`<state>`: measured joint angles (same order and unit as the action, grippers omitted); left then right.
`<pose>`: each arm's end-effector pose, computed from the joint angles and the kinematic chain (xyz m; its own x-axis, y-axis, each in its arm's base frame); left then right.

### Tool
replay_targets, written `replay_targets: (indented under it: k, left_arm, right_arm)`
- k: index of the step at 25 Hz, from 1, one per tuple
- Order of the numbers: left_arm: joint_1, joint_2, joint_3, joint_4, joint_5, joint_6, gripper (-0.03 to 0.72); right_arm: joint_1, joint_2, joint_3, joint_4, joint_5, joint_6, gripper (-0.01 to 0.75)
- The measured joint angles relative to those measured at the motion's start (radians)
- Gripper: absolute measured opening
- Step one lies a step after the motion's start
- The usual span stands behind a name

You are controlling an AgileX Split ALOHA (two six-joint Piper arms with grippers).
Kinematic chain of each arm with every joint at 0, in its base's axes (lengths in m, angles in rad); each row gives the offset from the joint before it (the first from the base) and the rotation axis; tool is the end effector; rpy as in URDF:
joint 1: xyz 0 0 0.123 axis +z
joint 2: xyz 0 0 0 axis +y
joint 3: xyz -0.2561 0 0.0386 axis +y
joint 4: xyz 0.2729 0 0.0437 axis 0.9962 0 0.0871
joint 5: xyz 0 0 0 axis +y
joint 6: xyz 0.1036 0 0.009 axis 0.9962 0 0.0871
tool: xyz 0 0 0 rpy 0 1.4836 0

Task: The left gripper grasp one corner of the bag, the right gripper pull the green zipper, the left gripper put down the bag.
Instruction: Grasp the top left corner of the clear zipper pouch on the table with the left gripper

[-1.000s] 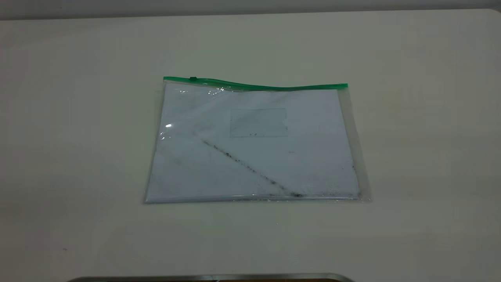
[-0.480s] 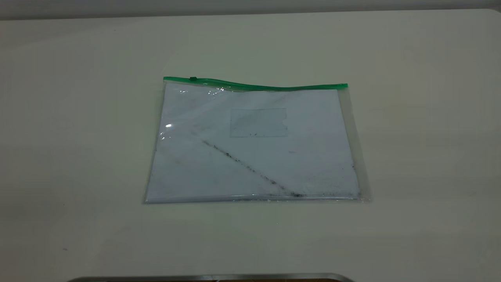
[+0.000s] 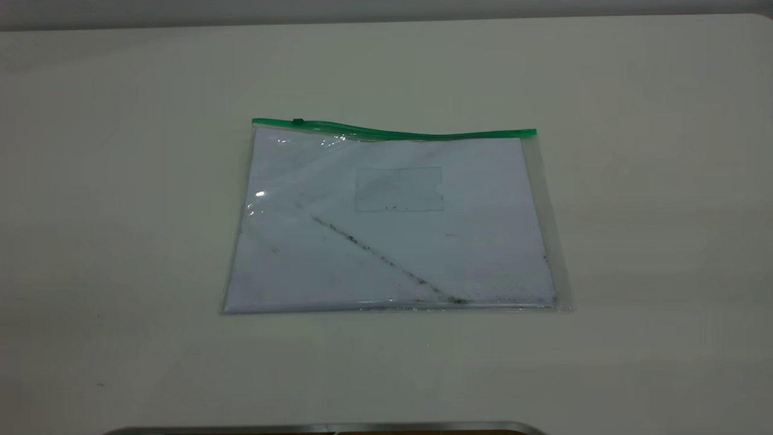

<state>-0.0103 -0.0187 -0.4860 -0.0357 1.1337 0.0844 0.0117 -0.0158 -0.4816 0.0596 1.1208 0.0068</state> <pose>0.0500 -0.0039 0.2734 -0.5116 0.0745 -0.8560 0.0736 0.9964 0.0427 0.0515 0.0062 0.2731 -0.5119 0.0267 -0.8587 -0.0411 0.9976 0.0555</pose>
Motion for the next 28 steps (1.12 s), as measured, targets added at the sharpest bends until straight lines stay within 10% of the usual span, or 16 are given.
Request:
replay_targets:
  k: [21, 28]
  left_arm:
    - [0.000, 0.022, -0.006, 0.000, -0.011, -0.019, 0.518]
    - [0.000, 0.429, -0.065, 0.000, -0.292, -0.029, 0.518]
  right_arm:
    - [0.000, 0.041, -0.002, 0.045, -0.015, 0.000, 0.265]
    - [0.000, 0.482, -0.002, 0.245, -0.341, -0.201, 0.296]
